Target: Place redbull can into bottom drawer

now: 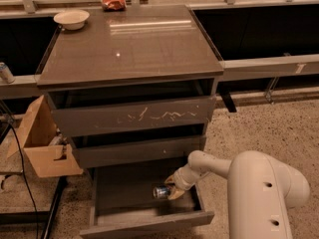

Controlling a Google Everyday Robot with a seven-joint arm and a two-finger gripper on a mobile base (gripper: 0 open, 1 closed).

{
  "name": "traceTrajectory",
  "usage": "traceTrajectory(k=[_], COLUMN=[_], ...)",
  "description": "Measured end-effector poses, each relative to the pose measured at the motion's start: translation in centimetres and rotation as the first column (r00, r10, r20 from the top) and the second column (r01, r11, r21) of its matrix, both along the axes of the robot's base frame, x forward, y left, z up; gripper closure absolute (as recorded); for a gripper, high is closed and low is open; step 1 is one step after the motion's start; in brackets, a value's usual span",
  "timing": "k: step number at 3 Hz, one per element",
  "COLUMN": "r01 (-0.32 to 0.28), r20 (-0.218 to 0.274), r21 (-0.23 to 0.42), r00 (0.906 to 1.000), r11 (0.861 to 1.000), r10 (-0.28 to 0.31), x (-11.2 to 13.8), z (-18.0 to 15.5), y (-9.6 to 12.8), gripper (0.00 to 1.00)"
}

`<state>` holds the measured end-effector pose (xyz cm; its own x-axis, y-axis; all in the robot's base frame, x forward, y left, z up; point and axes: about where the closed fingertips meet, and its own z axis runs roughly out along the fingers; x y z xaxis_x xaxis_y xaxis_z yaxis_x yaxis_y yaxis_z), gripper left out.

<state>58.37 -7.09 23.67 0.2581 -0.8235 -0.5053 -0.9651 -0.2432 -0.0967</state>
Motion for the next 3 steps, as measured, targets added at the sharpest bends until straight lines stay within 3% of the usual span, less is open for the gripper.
traceTrajectory(k=[3], r01=[-0.033], r20=[0.019], r21=[-0.016], r00=[0.9993], r11=[0.999], r10=[0.033], x=[0.6], z=[-6.8], y=[1.1], gripper=[1.0])
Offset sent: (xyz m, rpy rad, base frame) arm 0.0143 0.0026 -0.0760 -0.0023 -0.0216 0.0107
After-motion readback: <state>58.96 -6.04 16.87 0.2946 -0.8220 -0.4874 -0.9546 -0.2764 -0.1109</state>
